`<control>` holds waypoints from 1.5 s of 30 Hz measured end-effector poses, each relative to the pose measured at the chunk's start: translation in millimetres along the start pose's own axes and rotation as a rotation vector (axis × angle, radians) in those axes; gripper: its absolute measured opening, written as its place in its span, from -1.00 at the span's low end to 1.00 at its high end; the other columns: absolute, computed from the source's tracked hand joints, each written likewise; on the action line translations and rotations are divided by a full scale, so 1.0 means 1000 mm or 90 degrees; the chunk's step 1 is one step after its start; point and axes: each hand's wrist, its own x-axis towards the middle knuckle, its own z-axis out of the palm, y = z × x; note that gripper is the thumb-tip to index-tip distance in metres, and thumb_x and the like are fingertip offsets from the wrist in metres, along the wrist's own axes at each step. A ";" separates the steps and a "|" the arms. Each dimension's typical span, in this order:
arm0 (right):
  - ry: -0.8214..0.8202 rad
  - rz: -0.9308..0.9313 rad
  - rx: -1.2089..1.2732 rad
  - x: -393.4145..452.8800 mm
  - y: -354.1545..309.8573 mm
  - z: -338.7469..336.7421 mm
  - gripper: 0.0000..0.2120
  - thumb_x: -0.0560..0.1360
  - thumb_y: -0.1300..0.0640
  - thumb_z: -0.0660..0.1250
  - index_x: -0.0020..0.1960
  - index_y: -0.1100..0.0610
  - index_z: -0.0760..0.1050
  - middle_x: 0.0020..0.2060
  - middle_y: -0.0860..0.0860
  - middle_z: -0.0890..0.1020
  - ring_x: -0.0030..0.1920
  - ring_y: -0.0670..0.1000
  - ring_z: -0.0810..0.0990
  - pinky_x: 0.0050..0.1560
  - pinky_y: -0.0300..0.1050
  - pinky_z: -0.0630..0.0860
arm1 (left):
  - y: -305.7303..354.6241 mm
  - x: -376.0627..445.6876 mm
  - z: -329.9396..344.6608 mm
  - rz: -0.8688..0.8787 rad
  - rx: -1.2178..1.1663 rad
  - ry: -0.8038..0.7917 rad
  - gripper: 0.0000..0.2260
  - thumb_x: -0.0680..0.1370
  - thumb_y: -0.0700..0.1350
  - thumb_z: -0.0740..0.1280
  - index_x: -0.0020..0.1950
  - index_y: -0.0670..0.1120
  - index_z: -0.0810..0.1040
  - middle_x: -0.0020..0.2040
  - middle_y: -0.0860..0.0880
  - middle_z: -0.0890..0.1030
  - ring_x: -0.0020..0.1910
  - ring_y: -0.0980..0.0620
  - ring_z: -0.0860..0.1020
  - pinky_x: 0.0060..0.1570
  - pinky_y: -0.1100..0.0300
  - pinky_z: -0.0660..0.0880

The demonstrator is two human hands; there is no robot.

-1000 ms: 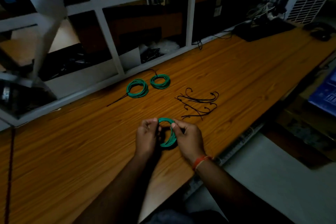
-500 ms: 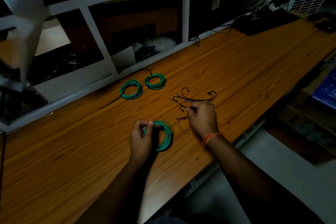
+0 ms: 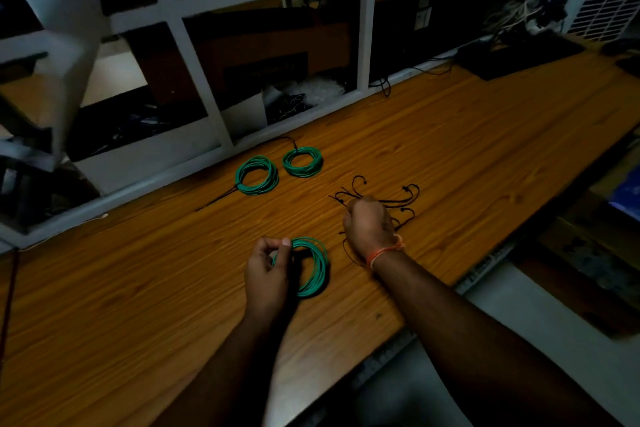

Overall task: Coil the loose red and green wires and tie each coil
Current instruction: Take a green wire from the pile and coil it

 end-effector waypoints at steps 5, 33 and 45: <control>0.108 -0.048 0.511 -0.011 0.011 -0.009 -0.89 0.62 0.08 0.34 0.02 0.10 0.60 0.02 0.04 0.61 0.01 -0.01 0.57 -0.03 -0.11 0.55 | -0.001 0.002 -0.003 0.001 -0.016 -0.011 -0.88 0.66 -0.12 0.31 0.00 -0.16 0.48 -0.13 -0.19 0.71 -0.13 -0.20 0.64 -0.07 -0.07 0.48; -0.234 0.227 1.137 -0.043 -0.045 -0.007 -0.89 0.68 0.25 0.21 0.00 0.20 0.47 0.01 0.18 0.65 0.03 0.11 0.69 0.07 -0.07 0.59 | 0.008 -0.001 -0.005 -0.046 -0.164 -0.072 -0.91 0.53 -0.23 0.36 -0.13 -0.09 0.49 -0.38 -0.07 0.47 -0.39 0.03 0.48 -0.28 0.16 0.52; -0.300 0.315 0.941 -0.057 -0.058 -0.021 -0.78 0.50 0.34 0.32 -0.32 0.28 0.54 -0.47 0.16 0.54 -0.53 0.07 0.51 -0.49 -0.16 0.45 | 0.006 0.000 -0.001 -0.028 -0.154 -0.089 -0.83 0.65 -0.32 0.23 0.22 -0.28 0.48 -0.15 -0.17 0.64 -0.21 -0.03 0.62 -0.24 0.18 0.57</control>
